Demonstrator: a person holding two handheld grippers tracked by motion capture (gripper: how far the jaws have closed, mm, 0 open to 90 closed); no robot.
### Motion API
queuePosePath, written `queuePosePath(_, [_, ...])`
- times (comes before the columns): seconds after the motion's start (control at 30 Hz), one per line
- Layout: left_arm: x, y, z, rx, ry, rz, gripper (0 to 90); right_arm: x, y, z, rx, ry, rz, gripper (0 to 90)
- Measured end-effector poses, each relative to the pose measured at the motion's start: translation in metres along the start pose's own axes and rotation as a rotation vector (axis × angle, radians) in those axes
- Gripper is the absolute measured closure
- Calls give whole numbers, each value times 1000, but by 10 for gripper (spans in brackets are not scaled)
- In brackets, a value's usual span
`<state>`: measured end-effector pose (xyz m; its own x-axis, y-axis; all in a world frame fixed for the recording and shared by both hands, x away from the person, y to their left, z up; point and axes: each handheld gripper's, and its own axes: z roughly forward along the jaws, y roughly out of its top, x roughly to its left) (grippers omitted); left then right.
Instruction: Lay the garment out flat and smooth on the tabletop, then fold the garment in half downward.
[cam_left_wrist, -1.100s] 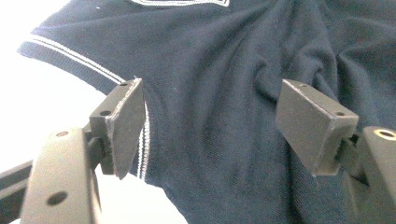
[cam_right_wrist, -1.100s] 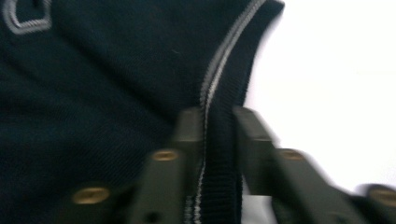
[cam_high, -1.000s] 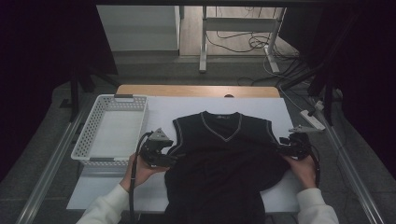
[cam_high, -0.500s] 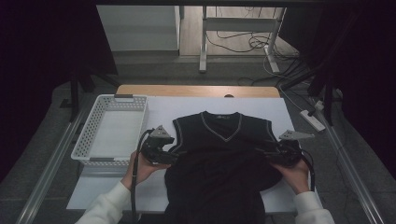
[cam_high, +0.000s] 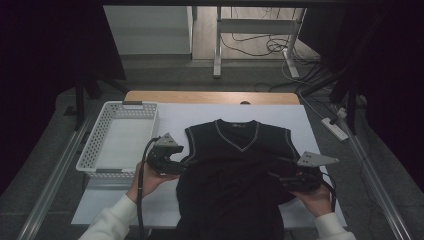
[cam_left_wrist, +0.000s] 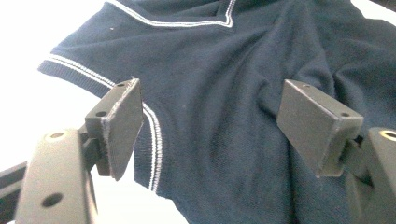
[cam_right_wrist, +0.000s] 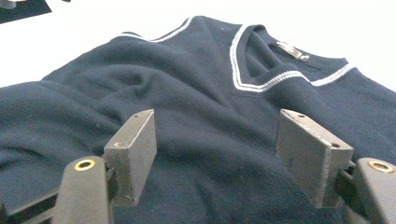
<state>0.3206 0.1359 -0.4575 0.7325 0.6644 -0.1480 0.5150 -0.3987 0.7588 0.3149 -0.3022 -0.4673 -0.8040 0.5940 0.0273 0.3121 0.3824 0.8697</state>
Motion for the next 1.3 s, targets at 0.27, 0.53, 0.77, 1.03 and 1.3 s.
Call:
queuePosePath(0.27, [1, 0, -4, -25, -6, 7, 235, 10, 7, 0, -16, 18, -20, 274])
queuePosePath(0.53, [1, 2, -1, -21, -4, 10, 233, 6, 7, 3, 6, 7, -19, 272])
queuePosePath(0.77, [6, 12, 8, -15, 2, 2, 232, 1, 11, 9, 21, -12, -30, 272])
queuePosePath(1.03, [13, 28, 22, -8, 20, 4, 234, -13, 16, 21, 35, -29, -15, 272])
queuePosePath(1.3, [35, 30, 18, -21, 70, -61, 235, -13, 18, 22, 47, -29, -30, 273])
